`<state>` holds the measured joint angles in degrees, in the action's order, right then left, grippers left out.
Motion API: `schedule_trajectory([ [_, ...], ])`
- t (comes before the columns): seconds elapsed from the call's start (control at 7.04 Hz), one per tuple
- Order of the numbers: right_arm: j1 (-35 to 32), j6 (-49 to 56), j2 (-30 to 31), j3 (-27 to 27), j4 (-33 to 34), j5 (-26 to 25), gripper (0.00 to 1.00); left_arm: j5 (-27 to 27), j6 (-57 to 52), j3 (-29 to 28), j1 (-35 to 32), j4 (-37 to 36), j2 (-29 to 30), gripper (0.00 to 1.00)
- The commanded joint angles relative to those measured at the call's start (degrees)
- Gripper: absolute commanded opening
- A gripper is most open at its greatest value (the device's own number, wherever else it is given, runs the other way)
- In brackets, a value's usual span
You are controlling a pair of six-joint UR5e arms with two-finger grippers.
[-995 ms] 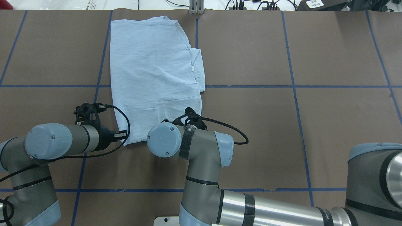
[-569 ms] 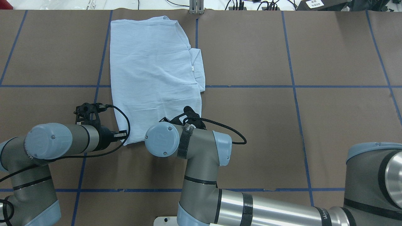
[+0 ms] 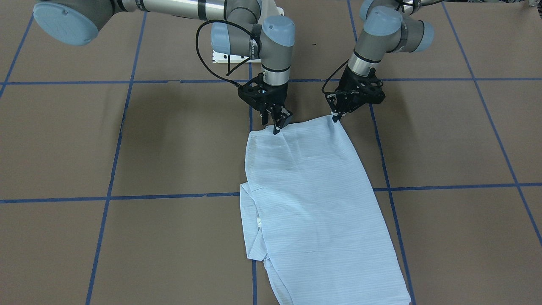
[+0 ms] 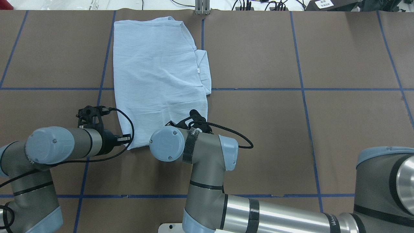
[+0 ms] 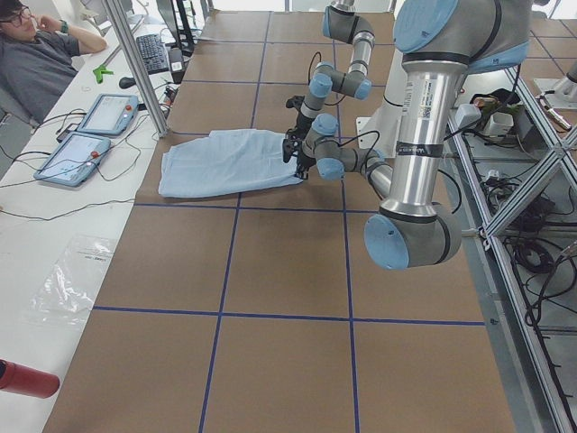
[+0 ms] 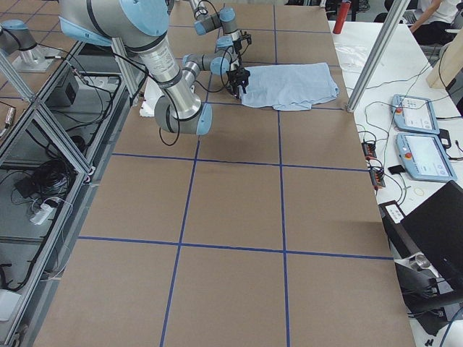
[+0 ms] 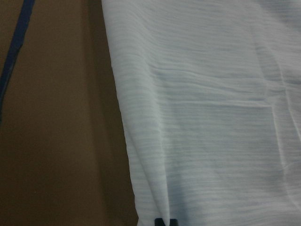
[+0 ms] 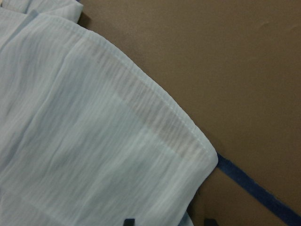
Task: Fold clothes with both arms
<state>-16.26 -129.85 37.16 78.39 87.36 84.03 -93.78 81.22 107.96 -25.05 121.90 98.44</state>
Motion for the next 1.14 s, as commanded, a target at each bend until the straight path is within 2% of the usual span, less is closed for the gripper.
schedule_trajectory([
  [0.0,0.0,0.1,-0.1,-0.3,0.0,-0.4,0.58,0.0,0.0,0.2,0.0,0.0,-0.1,0.0],
  [0.14,0.0,-0.2,-0.1,-0.3,-0.3,-0.8,0.4,0.0,0.0,0.3,0.0,0.0,-0.2,0.0],
  [0.28,0.0,-0.3,-0.1,-0.3,-0.4,-0.9,0.13,0.0,0.0,0.3,0.0,0.0,-0.2,0.0],
  [0.43,0.0,-0.7,-0.1,-0.3,-0.4,-1.7,0.0,0.0,0.0,0.3,0.0,0.0,-0.1,0.0],
  [0.85,-0.3,0.1,-0.1,0.3,-1.6,-2.4,0.0,-0.2,-0.1,0.7,0.0,0.0,0.3,0.0],
  [1.0,-0.5,2.2,0.2,2.6,-1.4,-3.8,0.0,-0.8,-0.2,3.9,0.0,-1.0,0.2,0.0],
])
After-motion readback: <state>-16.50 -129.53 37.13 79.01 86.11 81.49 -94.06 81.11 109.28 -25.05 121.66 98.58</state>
